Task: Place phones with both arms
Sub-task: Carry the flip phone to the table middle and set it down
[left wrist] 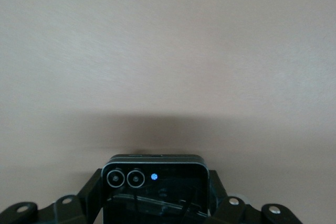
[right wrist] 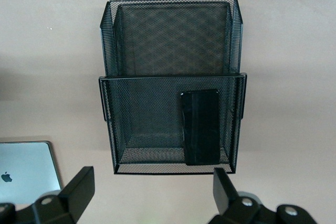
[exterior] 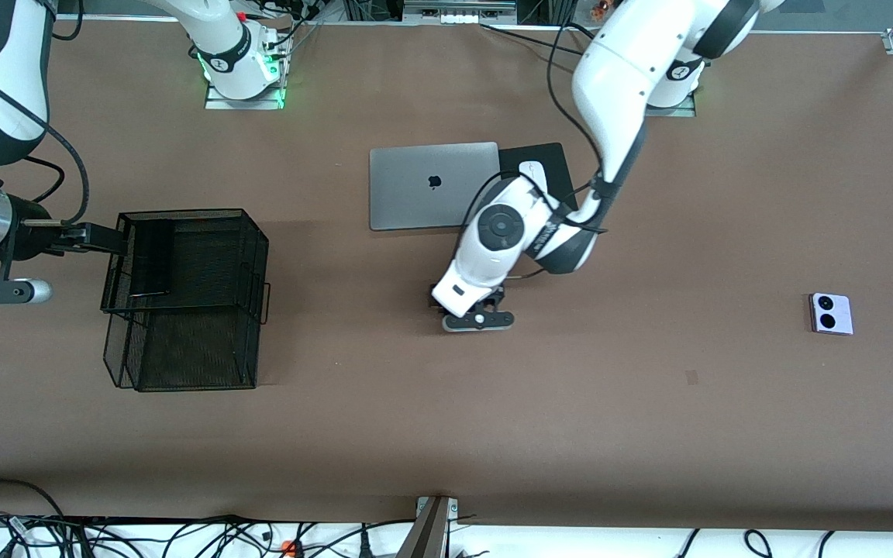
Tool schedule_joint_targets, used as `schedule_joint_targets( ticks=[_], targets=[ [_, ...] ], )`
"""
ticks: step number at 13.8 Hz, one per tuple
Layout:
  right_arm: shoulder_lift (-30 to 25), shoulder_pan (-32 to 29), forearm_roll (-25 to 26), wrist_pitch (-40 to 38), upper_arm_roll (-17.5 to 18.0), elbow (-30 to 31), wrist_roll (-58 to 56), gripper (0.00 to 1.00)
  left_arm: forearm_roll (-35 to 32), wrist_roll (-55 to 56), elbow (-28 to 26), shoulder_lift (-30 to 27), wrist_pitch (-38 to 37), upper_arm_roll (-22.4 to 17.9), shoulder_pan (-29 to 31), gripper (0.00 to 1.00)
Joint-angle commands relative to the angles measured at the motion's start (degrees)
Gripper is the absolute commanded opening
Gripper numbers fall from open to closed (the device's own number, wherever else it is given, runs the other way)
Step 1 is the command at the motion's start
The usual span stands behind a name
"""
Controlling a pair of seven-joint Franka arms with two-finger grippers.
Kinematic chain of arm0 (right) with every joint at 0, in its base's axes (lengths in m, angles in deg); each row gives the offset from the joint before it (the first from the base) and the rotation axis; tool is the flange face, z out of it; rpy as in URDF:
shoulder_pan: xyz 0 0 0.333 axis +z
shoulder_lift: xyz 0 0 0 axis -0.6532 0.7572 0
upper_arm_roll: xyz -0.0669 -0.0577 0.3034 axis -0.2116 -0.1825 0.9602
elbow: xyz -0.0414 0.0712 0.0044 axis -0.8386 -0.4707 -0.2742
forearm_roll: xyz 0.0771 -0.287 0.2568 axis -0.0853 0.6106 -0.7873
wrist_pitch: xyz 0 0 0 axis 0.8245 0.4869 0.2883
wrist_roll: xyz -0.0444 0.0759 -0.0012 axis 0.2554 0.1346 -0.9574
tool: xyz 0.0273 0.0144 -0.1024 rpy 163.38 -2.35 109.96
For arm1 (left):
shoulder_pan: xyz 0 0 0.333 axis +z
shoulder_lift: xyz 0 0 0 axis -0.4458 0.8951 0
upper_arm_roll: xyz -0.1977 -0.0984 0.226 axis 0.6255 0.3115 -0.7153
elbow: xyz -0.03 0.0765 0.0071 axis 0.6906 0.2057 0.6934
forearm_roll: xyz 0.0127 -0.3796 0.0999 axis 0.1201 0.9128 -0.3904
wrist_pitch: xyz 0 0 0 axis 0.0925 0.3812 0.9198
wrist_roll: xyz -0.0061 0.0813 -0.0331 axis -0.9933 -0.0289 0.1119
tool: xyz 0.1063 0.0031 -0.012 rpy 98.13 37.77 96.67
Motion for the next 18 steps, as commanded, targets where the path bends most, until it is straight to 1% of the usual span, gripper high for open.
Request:
schedule_joint_targets(
  ticks=[1,4,6,7,8,9,10,11,13,15,17,18],
  targets=[
    [0.36,-0.40,-0.71,-1.26,-0.16,-1.36,-0.22,1.00,0.65,4.68,7.42,4.69,-0.67,-2.85,-2.72,0.00],
    [0.36,-0.49,-0.71,-1.26,-0.16,-1.36,-0.31,1.00,0.65,6.44,10.06,7.15,-0.41,-4.96,-4.39,0.00],
    [0.36,-0.49,-0.71,-1.26,-0.16,-1.36,-0.22,1.00,0.65,9.25,11.90,9.17,1.43,-7.06,-5.53,0.00],
    [0.36,-0.49,-0.71,-1.26,-0.16,-1.36,-0.22,1.00,0.65,9.70,12.34,9.79,2.22,-7.42,-5.62,0.03],
    [0.36,-0.49,-0.71,-1.26,-0.16,-1.36,-0.31,1.00,0.65,10.40,12.26,9.70,2.23,-7.43,-5.80,0.20],
    [0.36,-0.49,-0.71,-1.26,-0.16,-1.36,-0.31,1.00,0.56,11.80,12.26,9.62,2.14,-7.51,-5.89,0.92],
    [0.36,-0.40,-0.71,-1.26,-0.16,-1.36,-0.05,1.00,0.47,13.20,12.26,9.27,1.53,-7.69,-5.97,1.00],
    [0.36,-0.31,-0.62,-1.26,-0.16,-1.36,-0.05,1.00,0.47,14.52,12.26,8.39,0.14,-7.86,-6.50,1.00],
    [0.36,-0.31,-0.62,-1.26,-0.16,-1.36,-0.13,1.00,0.74,15.07,12.52,6.29,-8.36,-8.48,-6.33,1.00],
    [0.36,-0.05,-0.27,-1.26,-0.07,-1.36,-0.05,1.00,0.48,14.02,12.44,3.30,-15.14,-8.57,-5.71,1.00],
    [0.45,0.21,-0.36,-1.17,0.36,-1.37,0.13,1.00,0.30,7.63,11.48,0.93,-20.16,-8.57,-3.88,1.00],
    [0.71,1.52,-0.36,-1.08,0.37,-1.28,0.13,1.00,0.30,4.03,10.08,-0.39,-23.40,-8.57,-2.91,1.00]
  ],
)
